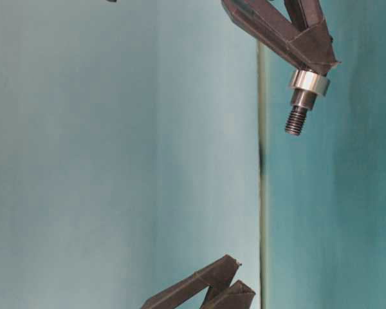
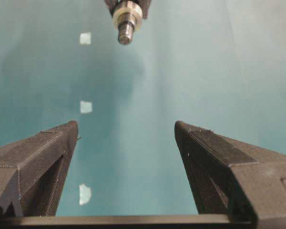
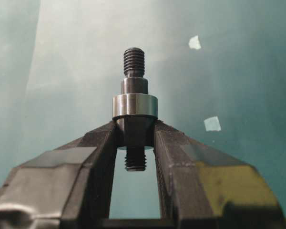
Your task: Insert the washer onto the shaft with both hands.
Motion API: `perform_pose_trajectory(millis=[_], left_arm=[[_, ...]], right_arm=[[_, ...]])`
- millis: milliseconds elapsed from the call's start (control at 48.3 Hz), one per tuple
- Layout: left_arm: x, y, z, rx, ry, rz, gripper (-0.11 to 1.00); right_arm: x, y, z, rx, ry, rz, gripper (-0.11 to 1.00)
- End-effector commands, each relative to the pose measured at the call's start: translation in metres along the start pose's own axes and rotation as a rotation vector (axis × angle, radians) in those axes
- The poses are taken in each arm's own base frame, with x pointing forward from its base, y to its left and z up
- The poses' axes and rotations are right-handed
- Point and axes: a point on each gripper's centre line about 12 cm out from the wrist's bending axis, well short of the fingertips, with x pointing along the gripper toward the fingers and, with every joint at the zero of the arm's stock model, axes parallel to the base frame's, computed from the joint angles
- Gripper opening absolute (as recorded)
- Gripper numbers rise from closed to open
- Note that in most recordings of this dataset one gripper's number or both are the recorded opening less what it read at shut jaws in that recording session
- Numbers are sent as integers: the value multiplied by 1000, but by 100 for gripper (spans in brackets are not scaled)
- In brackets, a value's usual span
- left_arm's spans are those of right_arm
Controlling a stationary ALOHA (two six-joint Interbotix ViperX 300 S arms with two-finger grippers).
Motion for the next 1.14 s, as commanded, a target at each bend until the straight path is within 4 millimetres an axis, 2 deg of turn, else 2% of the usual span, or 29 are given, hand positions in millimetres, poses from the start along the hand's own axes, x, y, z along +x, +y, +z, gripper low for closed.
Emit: perform_pose_trajectory(millis=[0, 1117], left_arm=[[-3, -1, 8, 2, -29, -4, 89], [-3, -1, 6, 2, -9, -2, 89]], right_arm=[[0, 3, 9, -4, -32, 12, 0], [0, 3, 9, -2, -30, 11, 0]])
